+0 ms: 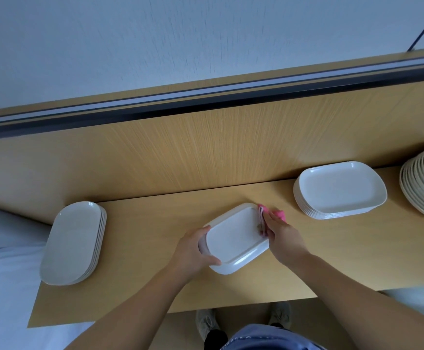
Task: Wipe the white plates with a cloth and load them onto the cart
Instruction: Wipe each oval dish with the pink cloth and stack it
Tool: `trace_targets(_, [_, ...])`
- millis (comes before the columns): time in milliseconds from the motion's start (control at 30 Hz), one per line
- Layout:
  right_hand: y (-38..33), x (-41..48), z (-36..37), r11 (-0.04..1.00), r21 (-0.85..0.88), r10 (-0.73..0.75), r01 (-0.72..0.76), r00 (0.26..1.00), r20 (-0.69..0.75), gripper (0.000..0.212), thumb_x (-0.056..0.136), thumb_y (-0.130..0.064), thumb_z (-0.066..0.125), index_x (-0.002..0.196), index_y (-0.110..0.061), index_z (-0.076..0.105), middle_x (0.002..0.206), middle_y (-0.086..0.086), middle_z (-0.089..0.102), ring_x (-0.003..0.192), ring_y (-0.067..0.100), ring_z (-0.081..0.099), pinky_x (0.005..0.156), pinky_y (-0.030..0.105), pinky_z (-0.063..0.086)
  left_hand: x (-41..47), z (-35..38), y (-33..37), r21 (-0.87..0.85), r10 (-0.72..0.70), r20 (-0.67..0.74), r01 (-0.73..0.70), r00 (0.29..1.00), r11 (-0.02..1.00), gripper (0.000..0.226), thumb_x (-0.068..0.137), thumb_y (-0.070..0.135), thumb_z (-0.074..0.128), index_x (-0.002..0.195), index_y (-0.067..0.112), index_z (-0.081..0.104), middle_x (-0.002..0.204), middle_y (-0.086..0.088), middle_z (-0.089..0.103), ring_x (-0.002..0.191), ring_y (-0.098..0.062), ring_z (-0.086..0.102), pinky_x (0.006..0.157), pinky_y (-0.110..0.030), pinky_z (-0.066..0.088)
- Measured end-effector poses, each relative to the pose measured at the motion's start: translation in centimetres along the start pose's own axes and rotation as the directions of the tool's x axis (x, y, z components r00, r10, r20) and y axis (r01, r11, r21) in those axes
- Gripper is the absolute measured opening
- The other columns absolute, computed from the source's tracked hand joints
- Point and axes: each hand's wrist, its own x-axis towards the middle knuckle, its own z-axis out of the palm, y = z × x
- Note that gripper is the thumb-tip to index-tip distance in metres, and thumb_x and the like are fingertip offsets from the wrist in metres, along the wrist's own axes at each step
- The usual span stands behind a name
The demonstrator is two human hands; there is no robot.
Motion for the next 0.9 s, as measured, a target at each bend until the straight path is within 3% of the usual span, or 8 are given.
trace_targets(133, [0.3, 0.2, 0.3, 0.994, 0.105, 0.040, -0.039, 0.999, -0.007, 0.049, 0.100, -0.016, 0.039, 0.142, -0.040, 0.041, 0.110, -0.002, 0.046, 0.087, 0.021, 0.056, 0.075, 0.030, 0.049, 0.0, -0.1, 0.4, -0.002, 0.001, -0.080, -0.001, 0.997, 1.000, 0.085, 0.060, 0.038, 0.086, 0.136, 0.028, 0.048, 0.124, 0.010, 0.051, 0.114, -0.012, 0.049, 0.093, -0.034, 0.051])
trace_targets(267, [-0.3, 0.7, 0.2, 0.998, 0.045, 0.047, -0.049, 0.999, 0.026, 0.052, 0.094, -0.005, 0.043, 0.141, -0.028, 0.045, 0.102, 0.001, 0.048, 0.093, 0.020, 0.050, 0.075, 0.038, 0.052, 0.8, -0.8, 1.3, 0.000, 0.016, -0.071, -0.016, 0.997, 1.000, 0.079, 0.060, 0.032, 0.086, 0.129, 0.025, 0.050, 0.119, 0.009, 0.053, 0.109, -0.011, 0.051, 0.088, -0.030, 0.050])
trace_targets(467, [-0.6, 0.6, -0.2, 0.998, -0.065, 0.016, -0.011, 0.997, 0.079, 0.063, 0.092, 0.000, 0.044, 0.150, -0.023, 0.033, 0.114, -0.004, 0.049, 0.104, 0.029, 0.052, 0.072, 0.040, 0.053, 0.7, -1.4, 1.4, 0.005, 0.018, 0.033, -0.018, 0.999, 1.000, 0.062, 0.061, 0.022, 0.082, 0.114, 0.030, 0.051, 0.111, 0.012, 0.056, 0.103, -0.010, 0.055, 0.086, -0.039, 0.053])
trace_targets(600, [-0.9, 0.8, -0.3, 0.997, -0.075, 0.020, -0.014, 0.997, 0.080, 0.062, 0.091, 0.001, 0.043, 0.149, -0.019, 0.033, 0.121, -0.001, 0.050, 0.113, 0.029, 0.047, 0.072, 0.037, 0.053, 0.5, -0.9, 1.9, 0.050, 0.056, 0.094, -0.061, 0.994, 0.997, 0.076, 0.065, 0.023, 0.081, 0.133, 0.034, 0.049, 0.119, 0.009, 0.058, 0.108, -0.011, 0.054, 0.093, -0.038, 0.051])
trace_targets(733, [-1.3, -0.1, 0.5, 0.999, -0.030, 0.012, -0.010, 0.998, 0.058, 0.060, 0.094, -0.002, 0.042, 0.149, -0.020, 0.031, 0.108, -0.001, 0.042, 0.102, 0.029, 0.051, 0.073, 0.037, 0.054, 0.4, -0.1, 2.3, 0.010, -0.010, 0.038, 0.009, 0.999, 1.000, 0.096, 0.068, 0.022, 0.084, 0.149, 0.019, 0.034, 0.137, 0.005, 0.051, 0.123, -0.014, 0.048, 0.101, -0.029, 0.044])
trace_targets(833, [-2.1, -1.4, 1.6, 0.997, -0.075, 0.014, -0.006, 0.995, 0.097, 0.061, 0.097, -0.007, 0.041, 0.153, -0.022, 0.022, 0.125, 0.006, 0.038, 0.091, 0.029, 0.056, 0.073, 0.033, 0.053, 0.6, 0.0, 2.7, -0.004, -0.010, 0.003, 0.010, 1.000, 1.000, 0.096, 0.068, 0.021, 0.085, 0.150, 0.016, 0.034, 0.140, 0.002, 0.050, 0.126, -0.017, 0.047, 0.100, -0.028, 0.044])
trace_targets(900, [-3.2, -2.6, 2.1, 0.988, -0.155, 0.025, -0.003, 0.990, 0.136, 0.062, 0.097, -0.007, 0.042, 0.153, -0.017, 0.017, 0.133, 0.007, 0.036, 0.102, 0.029, 0.055, 0.074, 0.025, 0.050, 0.8, 0.1, 2.9, 0.004, -0.017, -0.002, 0.017, 1.000, 1.000, 0.097, 0.067, 0.023, 0.085, 0.150, 0.017, 0.034, 0.141, 0.000, 0.050, 0.125, -0.017, 0.048, 0.098, -0.028, 0.045])
